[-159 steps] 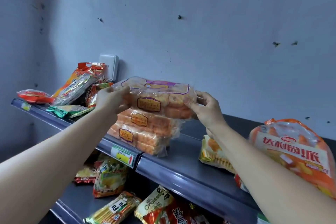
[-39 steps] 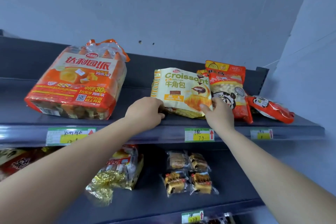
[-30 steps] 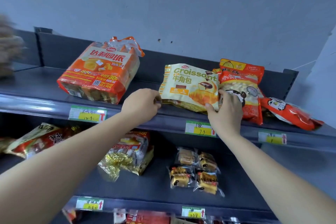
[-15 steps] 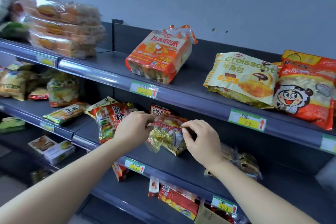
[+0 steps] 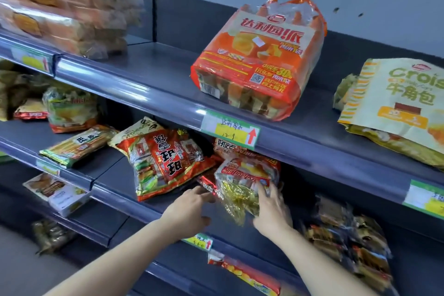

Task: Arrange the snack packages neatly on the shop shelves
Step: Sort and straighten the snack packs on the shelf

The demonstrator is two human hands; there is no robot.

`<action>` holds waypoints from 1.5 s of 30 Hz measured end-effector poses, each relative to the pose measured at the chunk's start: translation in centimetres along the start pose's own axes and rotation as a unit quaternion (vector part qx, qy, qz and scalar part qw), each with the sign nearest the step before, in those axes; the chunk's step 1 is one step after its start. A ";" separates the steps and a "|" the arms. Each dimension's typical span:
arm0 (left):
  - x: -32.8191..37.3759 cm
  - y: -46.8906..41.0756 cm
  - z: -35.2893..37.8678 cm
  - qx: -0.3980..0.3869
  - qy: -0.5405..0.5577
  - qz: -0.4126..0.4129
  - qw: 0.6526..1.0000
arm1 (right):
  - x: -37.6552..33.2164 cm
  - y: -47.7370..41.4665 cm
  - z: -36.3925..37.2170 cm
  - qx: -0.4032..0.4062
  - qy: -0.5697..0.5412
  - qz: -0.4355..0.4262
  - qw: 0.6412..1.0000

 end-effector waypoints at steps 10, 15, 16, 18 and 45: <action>-5.1 -5.0 -0.2 0.022 0.039 -0.010 0.999 | 0.8 -4.2 -2.2 0.216 -0.158 0.092 0.959; -4.4 -6.2 -2.0 0.084 0.101 0.007 0.991 | 1.5 -3.3 -4.4 0.264 -0.209 0.114 0.935; -4.2 -6.2 -2.2 0.088 0.115 0.012 0.989 | 1.3 -3.0 -4.6 0.259 -0.236 0.109 0.930; -4.0 -6.1 -2.9 0.101 0.177 0.020 0.979 | 0.5 -2.2 -5.0 0.243 -0.287 0.097 0.921; 1.6 12.2 -25.2 0.091 0.621 0.080 0.774 | -10.3 15.9 -25.0 0.353 -0.528 -0.223 0.740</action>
Point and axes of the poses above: each hand's wrist, its own y-axis away from the middle knuckle, its own z-axis out of the palm, x = y × z, the point moved 7 cm from there along -y, towards the middle knuckle, and after that the axes turned 7 degrees about x, right-handed, at the moved point
